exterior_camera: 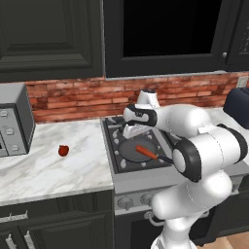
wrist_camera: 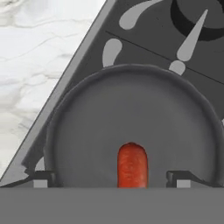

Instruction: Put the bell pepper and carrot in the pan. Then turn on the front left burner and set the heat to medium.

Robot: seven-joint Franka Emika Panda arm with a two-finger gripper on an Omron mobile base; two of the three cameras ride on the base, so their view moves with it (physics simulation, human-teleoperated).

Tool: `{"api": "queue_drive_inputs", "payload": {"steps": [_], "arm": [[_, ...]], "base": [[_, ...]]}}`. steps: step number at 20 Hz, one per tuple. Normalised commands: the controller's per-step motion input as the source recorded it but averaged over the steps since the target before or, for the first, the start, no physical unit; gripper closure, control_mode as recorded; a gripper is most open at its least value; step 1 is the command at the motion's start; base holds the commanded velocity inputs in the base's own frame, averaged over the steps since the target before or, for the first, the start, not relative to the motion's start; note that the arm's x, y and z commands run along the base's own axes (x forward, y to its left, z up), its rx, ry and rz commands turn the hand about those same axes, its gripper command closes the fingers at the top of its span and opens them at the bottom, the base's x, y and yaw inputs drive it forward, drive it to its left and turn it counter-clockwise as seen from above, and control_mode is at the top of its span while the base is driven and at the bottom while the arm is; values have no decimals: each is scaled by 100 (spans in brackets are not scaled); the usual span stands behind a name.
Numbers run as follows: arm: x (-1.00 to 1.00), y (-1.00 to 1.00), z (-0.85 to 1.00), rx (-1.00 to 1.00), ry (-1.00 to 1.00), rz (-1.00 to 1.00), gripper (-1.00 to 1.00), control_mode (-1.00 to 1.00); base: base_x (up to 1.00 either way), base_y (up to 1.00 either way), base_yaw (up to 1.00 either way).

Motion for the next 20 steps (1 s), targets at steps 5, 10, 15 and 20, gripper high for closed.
{"api": "queue_drive_inputs", "payload": {"steps": [5,10,15,20], "arm": [[0,79,1,0,11,0,-100,-100],[0,94,0,0,8,0,-100,-100],[0,85,0,0,2,0,-100,-100],[0,67,0,0,-1,0,-100,-100]], "base": [[0,0,0],[0,0,0],[0,0,0],[0,0,0]]}}
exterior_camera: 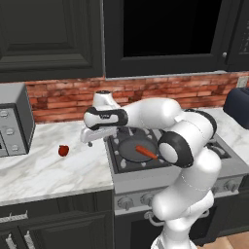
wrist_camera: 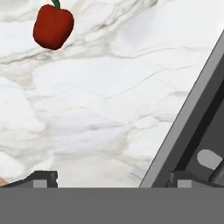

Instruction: Put the bell pepper and carrot in the pan. Then turn on the front left burner and set the heat to medium.

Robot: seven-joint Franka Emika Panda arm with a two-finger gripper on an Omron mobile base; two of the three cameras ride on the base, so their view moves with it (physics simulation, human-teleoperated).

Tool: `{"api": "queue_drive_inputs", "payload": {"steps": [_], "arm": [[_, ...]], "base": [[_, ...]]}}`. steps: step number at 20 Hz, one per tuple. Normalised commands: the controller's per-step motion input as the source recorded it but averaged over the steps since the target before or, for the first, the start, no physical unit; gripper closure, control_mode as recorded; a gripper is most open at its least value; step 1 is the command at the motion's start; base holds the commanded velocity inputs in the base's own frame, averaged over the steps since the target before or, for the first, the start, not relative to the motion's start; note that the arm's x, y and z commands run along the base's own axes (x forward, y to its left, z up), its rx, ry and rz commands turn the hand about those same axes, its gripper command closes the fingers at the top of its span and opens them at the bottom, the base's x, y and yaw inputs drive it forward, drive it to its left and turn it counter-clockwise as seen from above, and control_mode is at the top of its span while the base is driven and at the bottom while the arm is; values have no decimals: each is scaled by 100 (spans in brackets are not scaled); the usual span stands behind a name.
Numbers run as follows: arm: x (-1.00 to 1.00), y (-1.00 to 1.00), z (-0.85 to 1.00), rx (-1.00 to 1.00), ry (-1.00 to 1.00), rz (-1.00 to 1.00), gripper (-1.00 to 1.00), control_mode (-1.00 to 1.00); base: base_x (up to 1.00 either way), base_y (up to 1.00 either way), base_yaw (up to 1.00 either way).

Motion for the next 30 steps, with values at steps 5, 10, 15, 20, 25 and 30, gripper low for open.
{"api": "queue_drive_inputs", "payload": {"steps": [5,10,15,20,25,30], "arm": [[-1,40,-1,0,-7,-4,-100,-100],[0,17,0,0,-7,-13,-100,-100],[0,15,0,0,-5,-23,-100,-100],[0,23,0,5,0,-25,-100,-100],[7,44,0,5,0,-14,-100,-100],[27,40,0,0,0,-7,-100,-100]], "base": [[0,0,0],[0,0,0],[0,0,0],[0,0,0],[0,0,0],[0,0,0]]}}
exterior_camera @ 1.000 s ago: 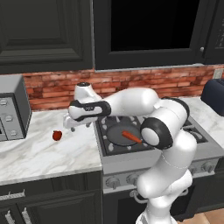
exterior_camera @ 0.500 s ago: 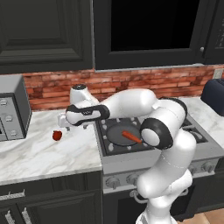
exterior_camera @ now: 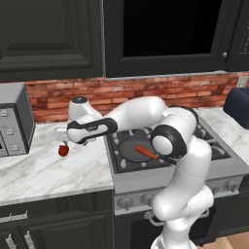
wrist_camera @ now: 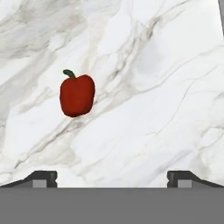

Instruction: Put the bell pepper and carrot in the pan. Then turn on the front left burner and set the heat to medium.

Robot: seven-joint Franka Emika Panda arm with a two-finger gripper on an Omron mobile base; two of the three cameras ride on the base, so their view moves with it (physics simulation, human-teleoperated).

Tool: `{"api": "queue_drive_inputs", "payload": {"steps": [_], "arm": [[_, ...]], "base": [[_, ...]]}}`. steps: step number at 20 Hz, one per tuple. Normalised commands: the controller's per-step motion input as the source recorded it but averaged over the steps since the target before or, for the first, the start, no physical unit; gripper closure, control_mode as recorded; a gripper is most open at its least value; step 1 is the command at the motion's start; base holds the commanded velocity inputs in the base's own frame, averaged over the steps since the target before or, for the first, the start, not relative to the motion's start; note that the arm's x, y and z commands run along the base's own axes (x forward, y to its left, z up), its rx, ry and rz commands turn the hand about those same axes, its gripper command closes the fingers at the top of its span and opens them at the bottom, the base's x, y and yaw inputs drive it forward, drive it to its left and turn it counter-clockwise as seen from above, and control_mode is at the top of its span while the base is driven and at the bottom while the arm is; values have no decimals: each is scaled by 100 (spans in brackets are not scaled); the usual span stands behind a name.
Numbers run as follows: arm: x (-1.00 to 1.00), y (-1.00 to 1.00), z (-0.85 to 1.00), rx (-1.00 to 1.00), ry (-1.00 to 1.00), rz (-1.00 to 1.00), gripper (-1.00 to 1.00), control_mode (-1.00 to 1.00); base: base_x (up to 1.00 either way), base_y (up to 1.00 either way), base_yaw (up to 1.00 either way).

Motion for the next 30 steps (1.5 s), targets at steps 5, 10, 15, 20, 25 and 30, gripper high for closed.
{"api": "queue_drive_inputs", "payload": {"steps": [5,10,15,20,25,30], "arm": [[51,30,0,0,0,-6,-100,-100],[22,16,0,0,4,-1,-100,-100],[14,20,-10,0,3,0,-100,-100],[13,3,-31,0,0,0,-100,-100],[21,4,-68,0,0,0,-100,-100],[8,13,-41,0,0,0,-100,-100]], "base": [[0,0,0],[0,0,0],[0,0,0],[0,0,0],[0,0,0],[0,0,0]]}}
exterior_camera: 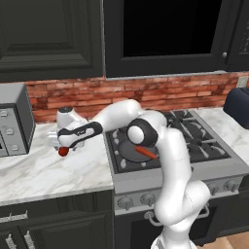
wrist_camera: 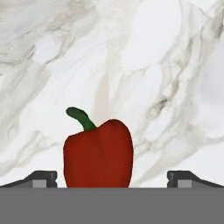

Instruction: Put the bell pepper and carrot in the pan. Then turn on the front left burner and set the heat to medium.

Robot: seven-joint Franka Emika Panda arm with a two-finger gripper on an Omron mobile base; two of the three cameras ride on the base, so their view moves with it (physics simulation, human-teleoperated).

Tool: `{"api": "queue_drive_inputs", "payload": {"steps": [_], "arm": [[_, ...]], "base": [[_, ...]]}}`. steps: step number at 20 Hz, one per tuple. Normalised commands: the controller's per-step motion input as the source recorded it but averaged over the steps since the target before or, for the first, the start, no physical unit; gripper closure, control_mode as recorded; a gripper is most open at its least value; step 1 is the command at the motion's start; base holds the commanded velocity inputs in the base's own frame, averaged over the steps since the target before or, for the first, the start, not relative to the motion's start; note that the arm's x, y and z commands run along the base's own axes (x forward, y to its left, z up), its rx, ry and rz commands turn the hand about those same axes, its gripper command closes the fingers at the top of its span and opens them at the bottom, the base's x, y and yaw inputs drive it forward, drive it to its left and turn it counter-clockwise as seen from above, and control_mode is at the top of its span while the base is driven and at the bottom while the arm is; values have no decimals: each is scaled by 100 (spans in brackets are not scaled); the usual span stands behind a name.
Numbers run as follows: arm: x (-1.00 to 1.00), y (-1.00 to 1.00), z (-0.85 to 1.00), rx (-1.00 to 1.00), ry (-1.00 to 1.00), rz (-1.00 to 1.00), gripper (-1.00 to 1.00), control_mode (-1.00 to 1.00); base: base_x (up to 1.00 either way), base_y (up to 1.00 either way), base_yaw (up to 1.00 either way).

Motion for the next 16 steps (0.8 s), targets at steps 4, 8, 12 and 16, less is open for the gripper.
{"api": "queue_drive_inputs", "payload": {"steps": [4,8,12,16], "arm": [[6,22,-9,0,0,0,-100,-100],[7,20,-3,0,0,0,-100,-100],[2,3,-14,0,0,0,-100,-100],[0,0,0,0,0,0,-100,-100]], "base": [[0,0,0],[0,0,0],[0,0,0],[0,0,0]]}}
